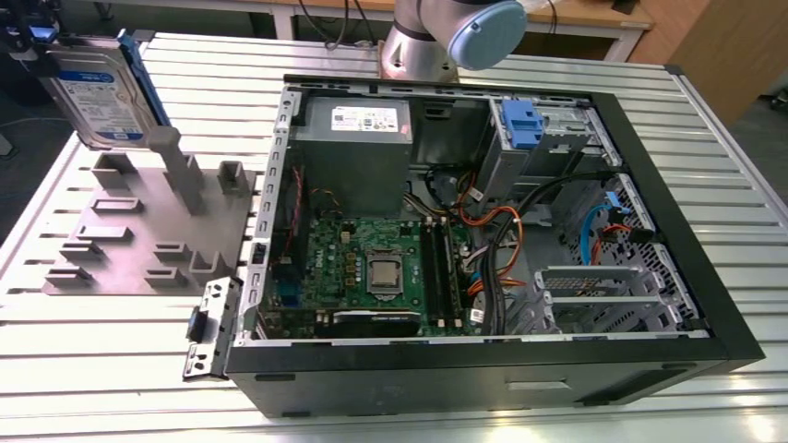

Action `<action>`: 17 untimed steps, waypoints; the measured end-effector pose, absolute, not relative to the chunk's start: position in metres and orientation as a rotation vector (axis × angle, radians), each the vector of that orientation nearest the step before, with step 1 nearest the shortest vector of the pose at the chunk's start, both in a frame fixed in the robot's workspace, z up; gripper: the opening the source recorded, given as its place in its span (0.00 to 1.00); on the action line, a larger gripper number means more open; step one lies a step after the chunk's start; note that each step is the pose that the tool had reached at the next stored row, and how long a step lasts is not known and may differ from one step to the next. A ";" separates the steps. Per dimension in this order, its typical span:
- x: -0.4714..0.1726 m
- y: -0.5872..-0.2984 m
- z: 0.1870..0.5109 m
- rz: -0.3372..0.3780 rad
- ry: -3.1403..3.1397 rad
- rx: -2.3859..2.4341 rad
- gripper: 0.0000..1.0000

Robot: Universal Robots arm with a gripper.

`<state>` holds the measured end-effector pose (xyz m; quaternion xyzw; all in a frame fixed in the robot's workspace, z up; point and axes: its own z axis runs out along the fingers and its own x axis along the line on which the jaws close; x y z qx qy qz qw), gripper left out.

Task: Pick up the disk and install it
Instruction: 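Pick up the disk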

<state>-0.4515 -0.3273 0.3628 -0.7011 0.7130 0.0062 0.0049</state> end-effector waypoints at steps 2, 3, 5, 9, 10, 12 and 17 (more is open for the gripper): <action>-0.452 -0.327 0.364 0.019 2.233 -2.196 0.36; -0.452 -0.327 0.364 0.019 2.233 -2.196 0.36; -0.452 -0.327 0.364 0.019 2.233 -2.196 0.36; -0.452 -0.327 0.366 0.019 2.233 -2.196 0.36; -0.452 -0.327 0.366 0.019 2.233 -2.196 0.36; -0.452 -0.327 0.366 0.019 2.233 -2.196 0.36; -0.452 -0.327 0.369 0.019 2.233 -2.196 0.36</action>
